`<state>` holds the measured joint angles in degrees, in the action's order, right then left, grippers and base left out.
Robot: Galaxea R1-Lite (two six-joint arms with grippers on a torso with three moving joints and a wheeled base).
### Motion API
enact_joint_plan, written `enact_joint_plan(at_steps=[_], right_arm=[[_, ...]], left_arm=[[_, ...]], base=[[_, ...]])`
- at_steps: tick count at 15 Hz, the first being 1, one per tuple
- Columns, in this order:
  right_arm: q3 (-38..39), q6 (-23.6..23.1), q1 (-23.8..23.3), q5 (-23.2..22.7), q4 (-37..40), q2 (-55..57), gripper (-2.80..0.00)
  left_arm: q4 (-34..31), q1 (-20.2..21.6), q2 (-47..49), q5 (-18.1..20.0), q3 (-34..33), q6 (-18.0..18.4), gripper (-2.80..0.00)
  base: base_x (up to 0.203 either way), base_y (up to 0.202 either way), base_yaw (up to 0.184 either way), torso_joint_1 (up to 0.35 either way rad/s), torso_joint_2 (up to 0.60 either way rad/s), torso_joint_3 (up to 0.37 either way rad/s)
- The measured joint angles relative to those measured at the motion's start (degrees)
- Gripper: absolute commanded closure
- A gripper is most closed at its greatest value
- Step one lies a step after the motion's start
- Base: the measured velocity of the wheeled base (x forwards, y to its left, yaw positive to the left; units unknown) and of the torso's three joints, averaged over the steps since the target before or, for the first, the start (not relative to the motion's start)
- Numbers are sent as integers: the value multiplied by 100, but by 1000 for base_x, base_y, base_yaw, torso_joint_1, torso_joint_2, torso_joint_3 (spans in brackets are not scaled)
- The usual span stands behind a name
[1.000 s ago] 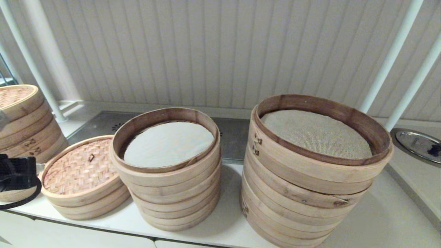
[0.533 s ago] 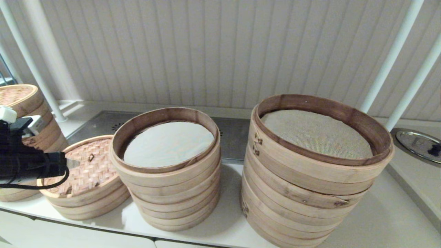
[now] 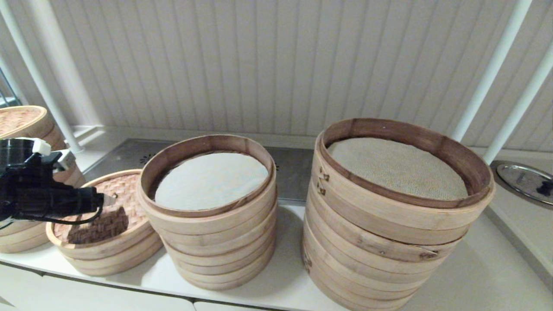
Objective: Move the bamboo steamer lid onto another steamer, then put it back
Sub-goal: Pick up the steamer
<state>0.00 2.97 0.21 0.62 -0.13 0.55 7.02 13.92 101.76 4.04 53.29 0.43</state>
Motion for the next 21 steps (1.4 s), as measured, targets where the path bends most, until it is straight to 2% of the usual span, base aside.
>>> enact_joint_plan(at_steps=[3, 5, 6, 13, 14, 16, 21], right_arm=[[0, 0, 0, 0, -1, 0, 0], [-2, 0, 0, 0, 0, 0, 0], [0, 0, 0, 0, -2, 0, 0], [0, 0, -2, 0, 0, 0, 0], [0, 0, -2, 0, -2, 0, 0], [0, 0, -2, -1, 0, 0, 0], [0, 0, -2, -1, 0, 0, 0]], left_arm=[[11, -10, 296, -3, 248, -87, -280], [15, -103, 434, -53, 396, -438, -280], [13, -163, 477, -63, 440, -481, -280], [66, -358, 612, -87, 558, -500, -280], [110, -356, 620, -110, 558, -496, 0], [151, -349, 642, -280, 555, -490, 0], [361, -356, 661, -407, 487, -448, 0]], base=[[0, 0, 0, 0, 0, 0], [0, 0, 0, 0, 0, 0], [0, 0, 0, 0, 0, 0], [0, 0, 0, 0, 0, 0], [0, 0, 0, 0, 0, 0], [0, 0, 0, 0, 0, 0], [0, 0, 0, 0, 0, 0]])
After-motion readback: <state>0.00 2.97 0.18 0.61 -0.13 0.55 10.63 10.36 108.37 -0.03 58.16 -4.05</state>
